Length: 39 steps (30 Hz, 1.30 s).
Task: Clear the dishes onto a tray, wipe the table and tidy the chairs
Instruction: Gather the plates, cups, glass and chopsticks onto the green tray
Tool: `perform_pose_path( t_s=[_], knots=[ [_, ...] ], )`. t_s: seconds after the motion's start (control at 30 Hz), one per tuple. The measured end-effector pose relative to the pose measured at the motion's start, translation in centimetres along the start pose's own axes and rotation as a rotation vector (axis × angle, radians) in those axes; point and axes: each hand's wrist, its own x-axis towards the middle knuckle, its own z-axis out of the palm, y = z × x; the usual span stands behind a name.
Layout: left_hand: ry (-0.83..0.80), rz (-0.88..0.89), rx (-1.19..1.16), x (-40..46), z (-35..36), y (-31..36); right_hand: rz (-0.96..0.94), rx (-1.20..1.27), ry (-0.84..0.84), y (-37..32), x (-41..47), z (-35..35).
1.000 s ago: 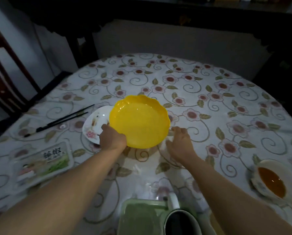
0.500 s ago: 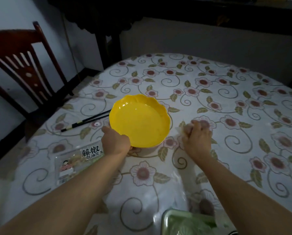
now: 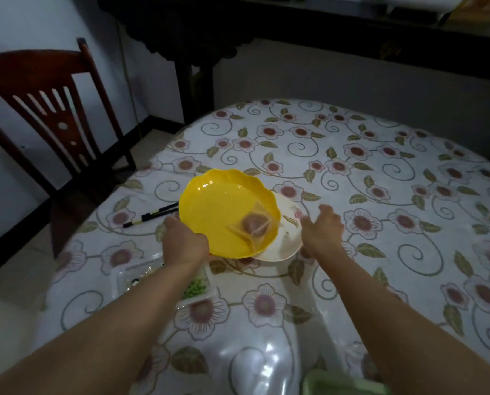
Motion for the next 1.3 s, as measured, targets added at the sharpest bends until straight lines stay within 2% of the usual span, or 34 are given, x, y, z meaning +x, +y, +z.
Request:
perform_pose_path(
  t_s=[0.07, 0.17, 0.37, 0.53, 0.63, 0.73, 0.9, 1.07, 1.2, 1.3],
  knots=[
    [0.033, -0.053, 0.002, 1.0, -0.6, -0.5, 0.176, -0.069, -0.104, 1.1, 0.6, 1.2],
    [0.069, -0.099, 0.015, 2.3, -1.1, -1.0, 0.307, 0.032, -0.165, 1.7, 0.5, 3.5],
    [0.088, -0.115, 0.035, 3.1, -2.8, -1.6, 0.366, 0.046, -0.038, 0.7, 0.8, 5.1],
    [0.099, -0.138, 0.074, 2.8, -4.6, -1.3, 0.399, 0.195, 0.070, 0.1, 0.6, 2.0],
    [0.085, -0.130, 0.088, 2.5, -5.0, -0.8, 0.440, 0.271, 0.224, -0.3, 0.2, -0.6],
    [0.015, -0.123, 0.052, 1.8, -4.3, -0.2, 0.400, 0.424, 0.277, -1.1, -0.4, -3.3],
    [-0.130, -0.053, 0.046, -1.3, -3.0, 1.8, 0.266, 0.622, 0.148, -3.0, -2.1, -7.1],
    [-0.221, 0.081, 0.098, -4.6, -0.4, 3.6, 0.174, 0.504, 0.038, -2.6, -3.4, -8.7],
    [-0.287, 0.174, 0.094, -7.7, 1.4, 5.1, 0.188, 0.425, 0.007, 0.0, -5.2, -10.5],
    [-0.340, 0.180, 0.086, -9.4, 3.0, 6.0, 0.170, 0.390, -0.012, 2.1, -6.1, -12.3]
  ],
)
